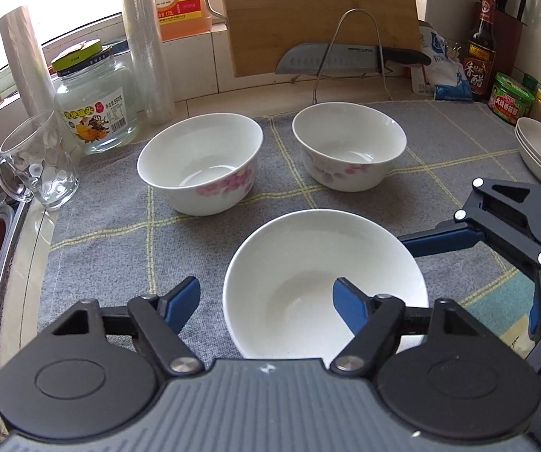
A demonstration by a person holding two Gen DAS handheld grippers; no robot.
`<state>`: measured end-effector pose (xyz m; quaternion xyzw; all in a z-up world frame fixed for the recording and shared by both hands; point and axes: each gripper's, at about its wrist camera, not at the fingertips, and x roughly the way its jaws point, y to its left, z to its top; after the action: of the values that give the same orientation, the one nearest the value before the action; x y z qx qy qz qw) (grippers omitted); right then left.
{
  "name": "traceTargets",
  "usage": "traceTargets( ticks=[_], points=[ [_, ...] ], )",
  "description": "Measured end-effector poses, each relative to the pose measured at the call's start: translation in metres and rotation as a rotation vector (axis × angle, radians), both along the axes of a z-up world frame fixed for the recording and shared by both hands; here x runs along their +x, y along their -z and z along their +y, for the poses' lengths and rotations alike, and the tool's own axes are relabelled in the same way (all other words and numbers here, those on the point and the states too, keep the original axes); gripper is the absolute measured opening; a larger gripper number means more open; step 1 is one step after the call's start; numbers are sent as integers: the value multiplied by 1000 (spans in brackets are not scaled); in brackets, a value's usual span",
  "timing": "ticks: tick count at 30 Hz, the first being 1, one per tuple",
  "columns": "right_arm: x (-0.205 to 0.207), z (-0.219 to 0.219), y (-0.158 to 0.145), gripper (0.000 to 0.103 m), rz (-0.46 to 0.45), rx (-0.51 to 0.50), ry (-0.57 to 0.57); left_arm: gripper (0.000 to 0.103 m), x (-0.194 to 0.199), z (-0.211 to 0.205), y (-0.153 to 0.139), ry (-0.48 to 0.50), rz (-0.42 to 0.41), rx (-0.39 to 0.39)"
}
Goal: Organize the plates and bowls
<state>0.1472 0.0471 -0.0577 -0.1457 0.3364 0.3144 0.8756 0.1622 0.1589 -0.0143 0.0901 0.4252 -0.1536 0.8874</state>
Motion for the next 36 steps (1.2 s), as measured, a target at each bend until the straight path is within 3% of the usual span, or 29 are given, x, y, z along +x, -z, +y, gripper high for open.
traceTargets(
  ticks=[13,27,36],
  points=[
    [7,-3,1,95,16,19,-11,55,9,1,3,31,43,-40],
    [1,-8,-4,94,20,27,-1,54,7,-3,-2,56,52,-44],
    [-23,-39,-20,94,-5,22,80,54,3,-39,-9,144,46,-65]
  ],
)
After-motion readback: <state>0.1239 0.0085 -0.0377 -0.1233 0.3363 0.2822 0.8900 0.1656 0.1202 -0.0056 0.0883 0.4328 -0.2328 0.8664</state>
